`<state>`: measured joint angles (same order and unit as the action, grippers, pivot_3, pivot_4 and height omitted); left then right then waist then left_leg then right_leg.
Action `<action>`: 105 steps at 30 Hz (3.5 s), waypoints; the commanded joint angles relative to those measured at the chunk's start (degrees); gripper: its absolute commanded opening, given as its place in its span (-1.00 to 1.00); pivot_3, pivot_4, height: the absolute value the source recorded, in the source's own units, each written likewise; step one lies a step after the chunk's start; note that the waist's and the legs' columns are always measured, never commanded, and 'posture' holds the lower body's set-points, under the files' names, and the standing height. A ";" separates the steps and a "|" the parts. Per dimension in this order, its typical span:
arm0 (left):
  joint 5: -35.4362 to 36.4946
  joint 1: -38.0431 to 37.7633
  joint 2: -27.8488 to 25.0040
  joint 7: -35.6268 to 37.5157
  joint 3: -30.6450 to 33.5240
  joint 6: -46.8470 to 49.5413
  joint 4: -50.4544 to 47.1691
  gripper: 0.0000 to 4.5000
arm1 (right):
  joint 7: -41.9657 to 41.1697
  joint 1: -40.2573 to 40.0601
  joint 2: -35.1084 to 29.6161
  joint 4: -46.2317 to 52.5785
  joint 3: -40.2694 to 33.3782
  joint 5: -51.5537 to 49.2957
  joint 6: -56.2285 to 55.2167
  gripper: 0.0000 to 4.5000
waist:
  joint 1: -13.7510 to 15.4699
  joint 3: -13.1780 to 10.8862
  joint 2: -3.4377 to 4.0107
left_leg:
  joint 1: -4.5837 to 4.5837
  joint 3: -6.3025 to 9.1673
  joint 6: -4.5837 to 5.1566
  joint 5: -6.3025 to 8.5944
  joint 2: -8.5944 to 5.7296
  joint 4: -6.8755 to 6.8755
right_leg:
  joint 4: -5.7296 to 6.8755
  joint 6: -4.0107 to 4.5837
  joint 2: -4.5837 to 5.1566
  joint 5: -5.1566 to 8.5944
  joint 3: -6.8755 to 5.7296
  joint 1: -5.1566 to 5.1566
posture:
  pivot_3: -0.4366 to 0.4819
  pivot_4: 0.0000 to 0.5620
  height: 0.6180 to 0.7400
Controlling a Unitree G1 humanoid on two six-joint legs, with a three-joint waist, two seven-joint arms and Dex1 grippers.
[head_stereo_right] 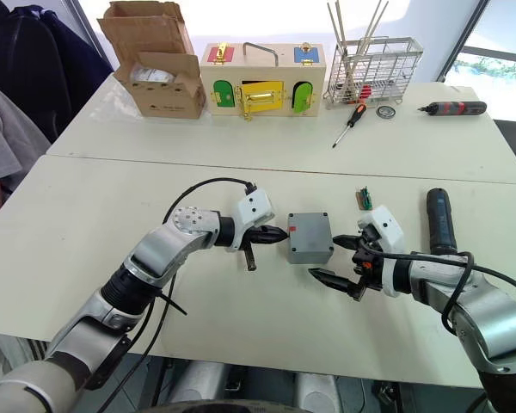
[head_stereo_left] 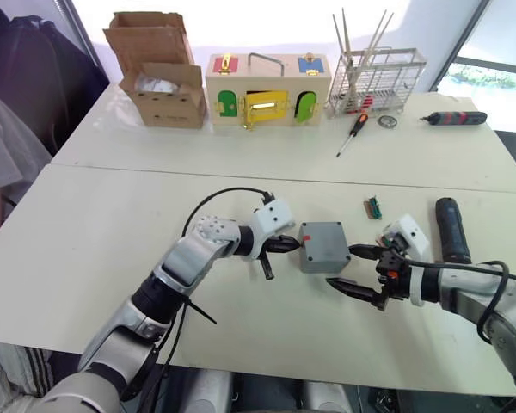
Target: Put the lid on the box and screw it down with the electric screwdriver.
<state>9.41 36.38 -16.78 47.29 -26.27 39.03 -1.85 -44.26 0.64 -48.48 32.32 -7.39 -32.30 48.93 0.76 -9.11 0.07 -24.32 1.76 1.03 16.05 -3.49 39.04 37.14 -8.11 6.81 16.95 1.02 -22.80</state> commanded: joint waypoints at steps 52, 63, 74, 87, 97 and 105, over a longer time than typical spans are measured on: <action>15.02 -4.00 -13.48 5.05 7.21 9.20 -20.45 -1.00 | 4.99 2.72 5.82 -22.81 -9.94 8.22 -16.06 -0.84 | -0.09 0.02 0.02 | 0.03 -0.02 -0.02 -0.01 0.02 -0.02 | 0.00 0.00 -0.01 0.00 0.02 0.03 | -0.05 -0.47 0.99; 14.84 -3.33 -13.37 4.52 7.39 8.67 -19.53 -1.00 | 5.08 2.66 6.01 -23.51 -9.80 9.06 -16.90 -0.98 | -0.08 0.02 0.02 | 0.03 -0.02 -0.02 -0.01 0.02 -0.01 | -0.01 0.00 -0.01 0.00 0.02 0.04 | -0.05 -0.47 0.99; 14.56 -2.90 -12.54 4.36 6.77 8.47 -18.95 -1.00 | 6.23 3.54 5.23 -17.96 -12.91 6.00 -12.51 -0.98 | -0.08 0.02 0.02 | 0.03 -0.02 -0.02 -0.01 0.02 -0.02 | -0.01 0.00 -0.01 0.00 0.02 0.04 | -0.05 -0.47 0.99; 14.22 -2.62 -13.88 5.43 7.11 7.86 -18.19 -1.00 | 6.17 11.93 3.29 -7.12 -14.14 -5.31 -1.48 -0.98 | -0.17 0.01 0.03 | 0.03 -0.01 -0.02 -0.01 0.05 -0.04 | 0.00 0.00 -0.02 0.00 0.02 0.01 | -0.05 -0.47 0.99; 13.86 -3.45 -14.87 5.60 7.02 7.72 -18.73 -1.00 | 6.71 12.46 4.52 -5.44 -7.30 -5.50 -0.64 -0.98 | -0.10 0.01 0.03 | 0.02 0.00 -0.02 -0.01 0.00 -0.03 | -0.01 0.00 0.01 0.00 0.03 0.02 | -0.05 -0.47 0.99; 13.73 -4.35 -14.86 5.28 7.04 7.84 -19.44 -1.00 | 6.28 12.05 5.12 -7.62 -4.46 -3.20 -3.27 -0.98 | -0.10 0.01 0.03 | 0.02 0.00 -0.02 -0.01 0.00 -0.03 | -0.01 0.00 0.00 0.00 0.02 0.02 | -0.05 -0.47 0.99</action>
<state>23.15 31.99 -31.35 52.50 -19.49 47.87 -19.17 -37.61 12.24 -43.63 24.30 -11.52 -35.89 47.11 0.66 -9.10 0.10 -24.30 1.76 1.01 16.04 -3.49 39.02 37.14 -8.10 6.82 16.95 1.04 -22.78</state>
